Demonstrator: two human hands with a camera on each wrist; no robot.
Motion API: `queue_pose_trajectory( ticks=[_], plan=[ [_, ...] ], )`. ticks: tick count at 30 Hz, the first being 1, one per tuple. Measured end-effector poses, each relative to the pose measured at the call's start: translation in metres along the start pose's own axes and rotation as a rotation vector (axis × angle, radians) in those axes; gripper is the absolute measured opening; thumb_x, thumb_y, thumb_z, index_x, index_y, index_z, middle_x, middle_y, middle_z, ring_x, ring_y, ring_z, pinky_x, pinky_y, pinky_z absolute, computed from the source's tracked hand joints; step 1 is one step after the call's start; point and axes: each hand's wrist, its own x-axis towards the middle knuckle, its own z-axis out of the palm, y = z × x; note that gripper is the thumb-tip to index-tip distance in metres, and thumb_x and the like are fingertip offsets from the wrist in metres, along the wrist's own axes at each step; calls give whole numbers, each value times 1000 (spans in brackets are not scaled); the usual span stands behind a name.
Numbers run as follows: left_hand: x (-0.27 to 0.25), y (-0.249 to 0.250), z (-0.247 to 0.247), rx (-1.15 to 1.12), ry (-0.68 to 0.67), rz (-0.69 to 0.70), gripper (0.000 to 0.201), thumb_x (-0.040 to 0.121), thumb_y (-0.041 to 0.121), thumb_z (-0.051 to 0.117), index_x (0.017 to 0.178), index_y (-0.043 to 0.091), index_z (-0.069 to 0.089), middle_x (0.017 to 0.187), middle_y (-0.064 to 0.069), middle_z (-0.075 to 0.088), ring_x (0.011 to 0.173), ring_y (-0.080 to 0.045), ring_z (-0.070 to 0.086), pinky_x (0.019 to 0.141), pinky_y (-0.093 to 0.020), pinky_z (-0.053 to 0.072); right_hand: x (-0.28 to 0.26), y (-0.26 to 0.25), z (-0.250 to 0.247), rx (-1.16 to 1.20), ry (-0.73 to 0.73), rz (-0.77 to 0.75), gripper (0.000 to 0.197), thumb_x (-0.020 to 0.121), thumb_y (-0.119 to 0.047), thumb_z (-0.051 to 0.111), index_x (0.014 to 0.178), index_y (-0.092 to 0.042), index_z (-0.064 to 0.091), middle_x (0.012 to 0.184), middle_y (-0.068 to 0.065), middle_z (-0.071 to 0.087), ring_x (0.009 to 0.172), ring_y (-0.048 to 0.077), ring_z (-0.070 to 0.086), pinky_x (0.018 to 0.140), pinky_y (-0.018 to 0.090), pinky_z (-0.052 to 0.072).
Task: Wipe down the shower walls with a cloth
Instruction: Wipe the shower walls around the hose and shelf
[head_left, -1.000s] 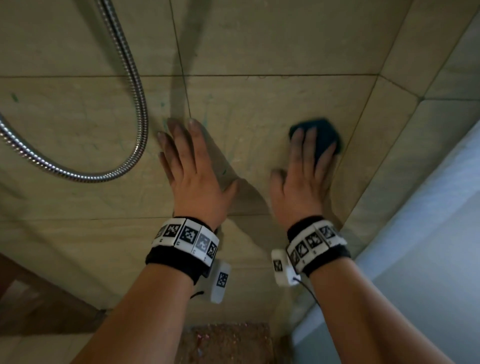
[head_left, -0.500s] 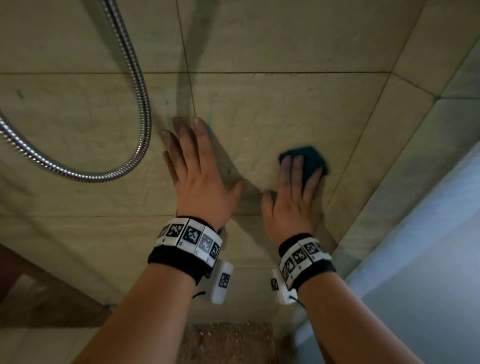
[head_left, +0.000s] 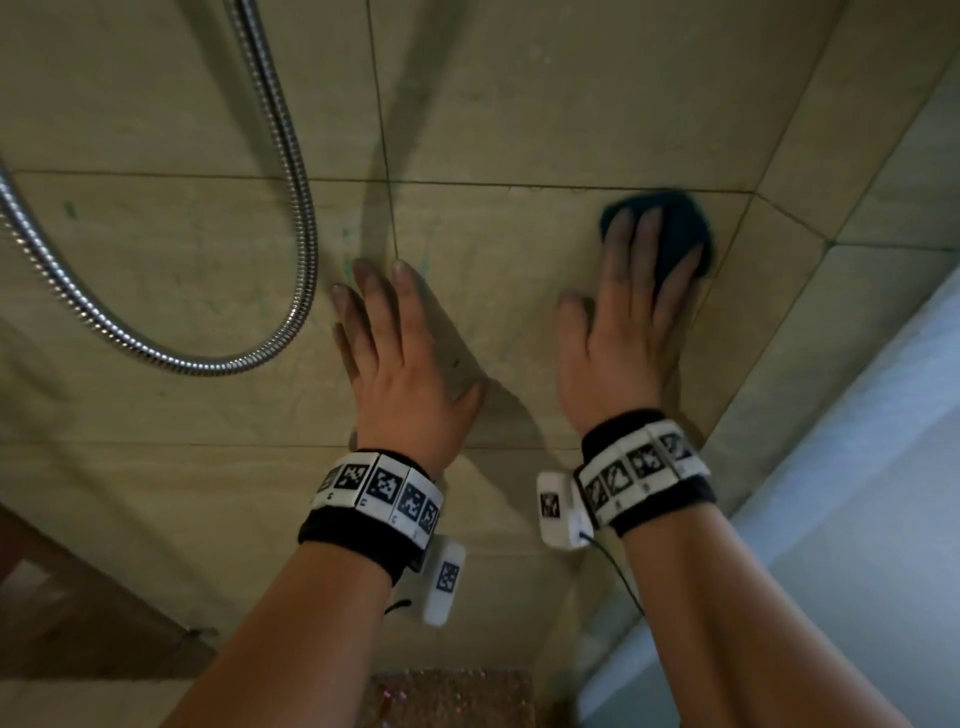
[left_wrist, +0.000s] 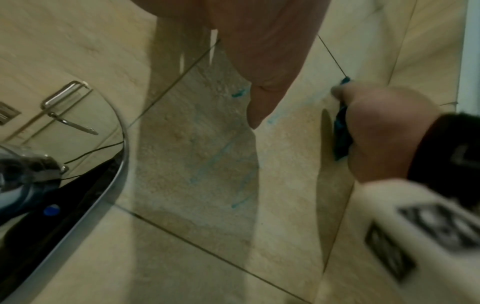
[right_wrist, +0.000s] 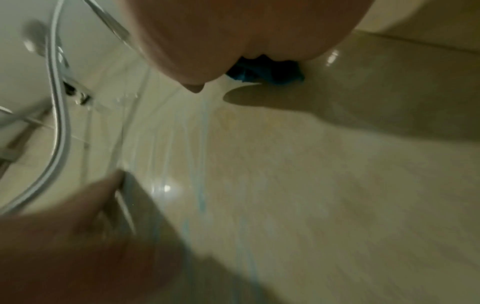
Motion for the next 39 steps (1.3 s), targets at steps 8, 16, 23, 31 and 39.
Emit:
queue_pose_trajectory(
  ticks=[8,16,23,31,39],
  plan=[
    [-1,-2,-9,-5,-68,6,137,74,36,84,163,17,-18,171,-15,-20,156,-43,-19,128,-59,-1,-41,19,27,-98,-151,12,76,105,-37,34,159,-38,-20,160,-23,-35,149,24,-33,126,57,0],
    [-4,-4,-19,13,-87,44,133,77,33,83,164,15,-15,172,-13,-19,157,-40,-18,129,-55,1,-88,39,46,-160,-417,129,77,108,-42,29,146,-40,-38,146,-21,-50,134,19,-52,126,51,-10],
    [-12,-17,-23,-63,48,-36,131,73,34,89,164,5,0,170,-28,-3,158,-40,-5,128,-47,-2,-1,-14,0,20,-16,22,70,105,-35,36,164,-28,-2,169,-15,-15,154,30,-23,126,51,-10],
    [-32,-39,-1,-51,16,-111,134,73,43,88,164,1,-2,170,-23,-15,157,-41,-18,129,-55,2,-37,5,32,-152,-140,-44,76,101,-34,32,161,-34,-15,160,-21,-30,154,34,-22,124,48,-17],
    [-61,-56,13,-78,-27,-153,129,77,36,86,164,0,-3,170,-25,-13,158,-42,-11,128,-59,11,-109,45,75,-292,-421,38,78,97,-45,21,148,-41,-38,170,-9,-14,151,31,-23,113,36,-35]
  ],
)
